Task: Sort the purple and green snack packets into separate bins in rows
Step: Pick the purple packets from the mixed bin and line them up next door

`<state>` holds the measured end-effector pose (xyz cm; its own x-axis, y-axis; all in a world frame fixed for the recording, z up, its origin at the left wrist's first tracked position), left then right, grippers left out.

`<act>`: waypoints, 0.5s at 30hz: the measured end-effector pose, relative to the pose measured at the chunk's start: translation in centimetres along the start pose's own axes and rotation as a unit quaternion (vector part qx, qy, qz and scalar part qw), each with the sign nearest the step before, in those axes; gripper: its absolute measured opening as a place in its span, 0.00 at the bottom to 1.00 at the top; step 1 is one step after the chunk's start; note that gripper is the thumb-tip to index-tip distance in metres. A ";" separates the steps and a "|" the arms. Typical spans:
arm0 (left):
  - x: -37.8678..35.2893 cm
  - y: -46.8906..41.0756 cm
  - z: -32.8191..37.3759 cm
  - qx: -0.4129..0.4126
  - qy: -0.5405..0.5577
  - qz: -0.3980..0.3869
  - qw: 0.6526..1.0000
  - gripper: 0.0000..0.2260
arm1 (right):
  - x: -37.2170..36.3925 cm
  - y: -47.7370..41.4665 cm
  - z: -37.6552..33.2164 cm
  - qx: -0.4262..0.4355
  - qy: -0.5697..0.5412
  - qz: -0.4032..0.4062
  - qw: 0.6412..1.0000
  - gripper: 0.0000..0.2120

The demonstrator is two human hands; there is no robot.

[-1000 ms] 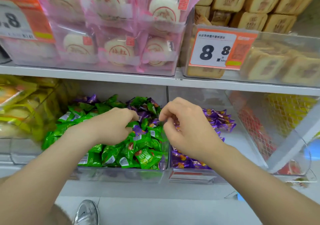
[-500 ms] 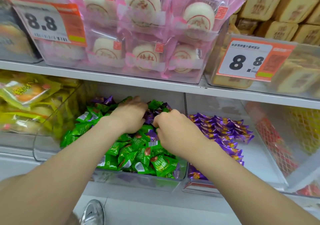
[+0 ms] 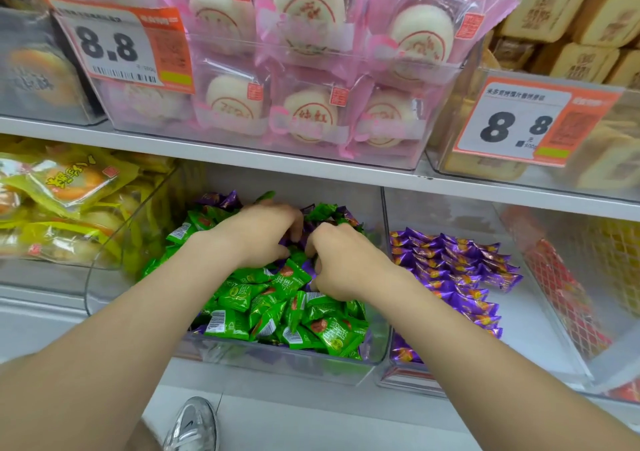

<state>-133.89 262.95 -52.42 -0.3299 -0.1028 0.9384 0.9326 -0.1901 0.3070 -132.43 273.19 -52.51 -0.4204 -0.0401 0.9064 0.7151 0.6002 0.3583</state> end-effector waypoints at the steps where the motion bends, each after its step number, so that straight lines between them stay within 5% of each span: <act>1: -0.1 0.0 0.2 -0.010 0.004 -0.003 1.000 0.17 | 0.1 0.0 0.0 0.008 -0.015 0.007 1.000 0.15; 3: -0.4 0.1 0.5 -0.018 0.010 -0.013 1.000 0.24 | 0.5 0.0 0.1 0.014 -0.042 0.030 0.999 0.15; 6: -1.1 -0.2 0.5 0.008 -0.020 -0.045 0.999 0.20 | 0.7 0.3 0.2 0.007 -0.035 0.042 0.998 0.17; 10: -0.6 -0.2 0.0 0.019 -0.059 -0.036 0.997 0.20 | -0.5 0.1 0.1 -0.012 0.021 -0.016 1.000 0.10; 15: -0.1 0.3 -0.8 0.035 -0.053 -0.037 0.997 0.23 | -0.5 0.2 0.0 -0.012 -0.016 -0.059 0.998 0.30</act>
<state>-133.70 262.14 -52.53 -0.3850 0.0142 0.9228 0.9150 -0.1253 0.3836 -132.07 273.38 -52.92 -0.5205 -0.0830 0.8498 0.6728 0.5730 0.4680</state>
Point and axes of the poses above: each hand's wrist, its own y-axis away from the middle knuckle, its own x-axis out of the back of the hand, z = x × y, the point moved 10 cm from there along -y, towards the middle knuckle, and after that the axes turned 14 degrees about -z, right-handed, at the moved point
